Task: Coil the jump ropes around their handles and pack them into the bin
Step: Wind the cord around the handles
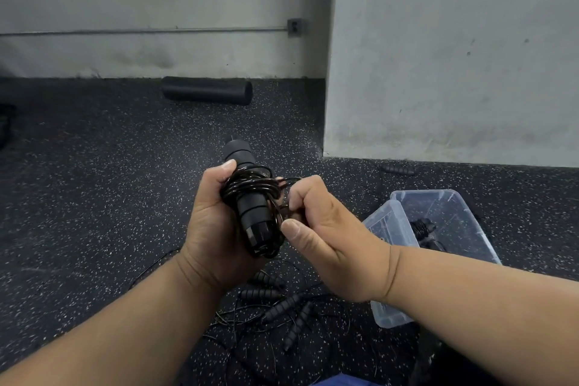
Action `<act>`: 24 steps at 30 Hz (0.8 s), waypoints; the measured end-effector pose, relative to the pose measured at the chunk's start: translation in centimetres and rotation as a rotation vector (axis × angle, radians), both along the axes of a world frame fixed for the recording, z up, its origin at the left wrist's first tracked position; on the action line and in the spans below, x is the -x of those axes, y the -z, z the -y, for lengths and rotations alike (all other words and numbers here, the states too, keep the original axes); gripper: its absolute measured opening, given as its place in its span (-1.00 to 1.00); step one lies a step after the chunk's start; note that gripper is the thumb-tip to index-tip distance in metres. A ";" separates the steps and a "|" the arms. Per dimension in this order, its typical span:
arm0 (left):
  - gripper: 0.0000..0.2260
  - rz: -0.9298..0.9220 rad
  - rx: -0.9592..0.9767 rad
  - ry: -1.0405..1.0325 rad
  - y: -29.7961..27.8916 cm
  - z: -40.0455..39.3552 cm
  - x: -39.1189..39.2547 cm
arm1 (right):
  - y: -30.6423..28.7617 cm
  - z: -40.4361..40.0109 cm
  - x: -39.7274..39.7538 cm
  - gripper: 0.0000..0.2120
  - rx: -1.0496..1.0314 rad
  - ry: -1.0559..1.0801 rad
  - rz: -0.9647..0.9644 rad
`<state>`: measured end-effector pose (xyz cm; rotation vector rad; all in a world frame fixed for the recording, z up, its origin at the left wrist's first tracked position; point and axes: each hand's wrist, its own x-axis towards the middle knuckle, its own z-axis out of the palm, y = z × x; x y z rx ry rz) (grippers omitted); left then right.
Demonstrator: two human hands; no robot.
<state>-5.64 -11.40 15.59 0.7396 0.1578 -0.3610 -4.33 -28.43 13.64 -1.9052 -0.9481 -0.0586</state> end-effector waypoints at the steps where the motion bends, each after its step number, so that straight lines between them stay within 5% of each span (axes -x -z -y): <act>1: -0.42 0.001 0.005 0.008 0.0 0.0 0.1 | 0.1 -0.2 0.0 -0.70 -0.010 0.004 -0.007; 8: -0.41 0.001 -0.001 0.024 0.0 -0.1 0.1 | 1.0 -1.3 0.3 -0.48 -0.032 0.102 -0.001; 24: -0.54 -0.011 0.021 -0.105 0.2 -0.1 -0.2 | 2.1 -3.3 1.2 -0.86 0.018 0.180 0.010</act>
